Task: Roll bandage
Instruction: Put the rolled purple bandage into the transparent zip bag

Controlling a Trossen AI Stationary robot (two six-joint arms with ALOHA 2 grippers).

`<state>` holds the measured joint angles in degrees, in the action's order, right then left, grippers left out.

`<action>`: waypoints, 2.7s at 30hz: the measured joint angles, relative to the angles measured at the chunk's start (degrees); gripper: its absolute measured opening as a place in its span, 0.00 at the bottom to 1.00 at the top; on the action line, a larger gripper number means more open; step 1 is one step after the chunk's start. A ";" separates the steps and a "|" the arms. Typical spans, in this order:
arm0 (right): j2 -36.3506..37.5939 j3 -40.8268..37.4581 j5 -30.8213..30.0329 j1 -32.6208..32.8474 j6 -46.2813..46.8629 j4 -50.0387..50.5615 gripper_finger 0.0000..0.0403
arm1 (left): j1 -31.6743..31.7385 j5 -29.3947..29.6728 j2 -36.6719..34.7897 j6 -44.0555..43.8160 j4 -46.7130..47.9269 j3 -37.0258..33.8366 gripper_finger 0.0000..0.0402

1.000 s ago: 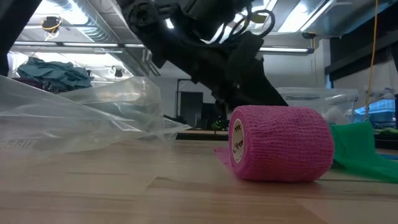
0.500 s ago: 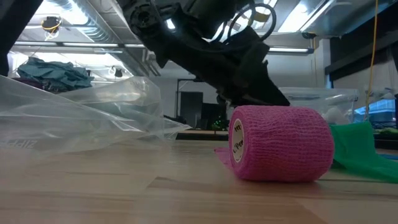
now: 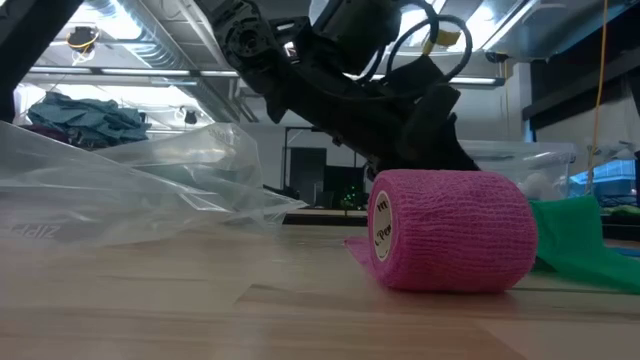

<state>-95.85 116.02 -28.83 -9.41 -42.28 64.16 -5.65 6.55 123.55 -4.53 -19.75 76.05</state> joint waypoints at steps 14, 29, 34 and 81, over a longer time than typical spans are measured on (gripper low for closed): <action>0.00 -0.01 0.08 0.00 -0.04 -0.44 0.00 | 0.49 0.18 3.76 0.35 0.44 2.87 0.57; 0.00 -0.01 1.45 0.00 -0.07 0.49 0.00 | 0.57 0.42 7.13 0.00 3.04 7.17 0.19; 0.00 -0.01 1.41 0.01 -0.92 1.23 0.00 | 0.57 0.27 4.63 -0.02 5.12 7.08 0.03; -0.07 -7.05 1.09 0.00 -5.31 2.34 0.00 | 5.17 35.03 -33.32 3.18 38.10 6.60 0.00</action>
<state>-95.92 108.97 -27.74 -9.41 -47.59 66.50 -0.48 41.58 90.24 -1.36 18.36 82.65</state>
